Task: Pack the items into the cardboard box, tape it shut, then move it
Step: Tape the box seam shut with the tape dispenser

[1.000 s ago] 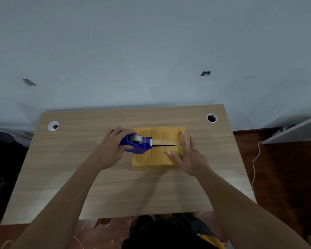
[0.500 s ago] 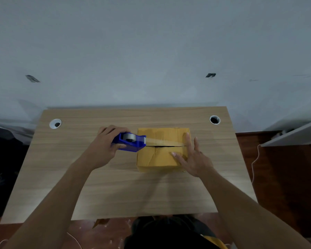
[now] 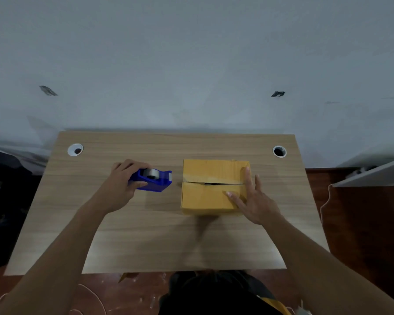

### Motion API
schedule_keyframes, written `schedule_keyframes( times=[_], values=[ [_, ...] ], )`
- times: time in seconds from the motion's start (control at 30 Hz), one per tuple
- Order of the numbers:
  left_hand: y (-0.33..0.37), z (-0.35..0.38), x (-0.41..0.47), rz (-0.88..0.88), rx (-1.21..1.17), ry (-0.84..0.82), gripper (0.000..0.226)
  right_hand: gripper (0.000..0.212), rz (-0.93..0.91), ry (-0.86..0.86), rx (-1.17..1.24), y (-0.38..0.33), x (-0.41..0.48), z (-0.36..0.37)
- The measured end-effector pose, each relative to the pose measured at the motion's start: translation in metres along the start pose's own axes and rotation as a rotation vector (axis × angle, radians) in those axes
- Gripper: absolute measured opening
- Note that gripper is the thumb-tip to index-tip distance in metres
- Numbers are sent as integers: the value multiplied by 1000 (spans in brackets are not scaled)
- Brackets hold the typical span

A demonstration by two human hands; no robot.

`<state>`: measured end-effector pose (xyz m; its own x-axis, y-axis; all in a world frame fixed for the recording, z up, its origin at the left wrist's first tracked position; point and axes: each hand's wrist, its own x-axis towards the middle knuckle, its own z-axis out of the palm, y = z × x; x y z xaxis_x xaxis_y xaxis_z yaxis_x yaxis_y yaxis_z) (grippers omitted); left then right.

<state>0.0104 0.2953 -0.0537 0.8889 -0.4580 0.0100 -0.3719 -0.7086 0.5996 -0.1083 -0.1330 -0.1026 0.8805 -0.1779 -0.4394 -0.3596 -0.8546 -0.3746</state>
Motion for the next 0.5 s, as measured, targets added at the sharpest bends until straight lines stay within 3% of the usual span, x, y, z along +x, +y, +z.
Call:
schedule_keyframes(
  times=[0.5],
  values=[
    [-44, 39, 10, -116, -37, -142, 48, 103, 17, 29, -16, -1, 4, 5]
  ],
)
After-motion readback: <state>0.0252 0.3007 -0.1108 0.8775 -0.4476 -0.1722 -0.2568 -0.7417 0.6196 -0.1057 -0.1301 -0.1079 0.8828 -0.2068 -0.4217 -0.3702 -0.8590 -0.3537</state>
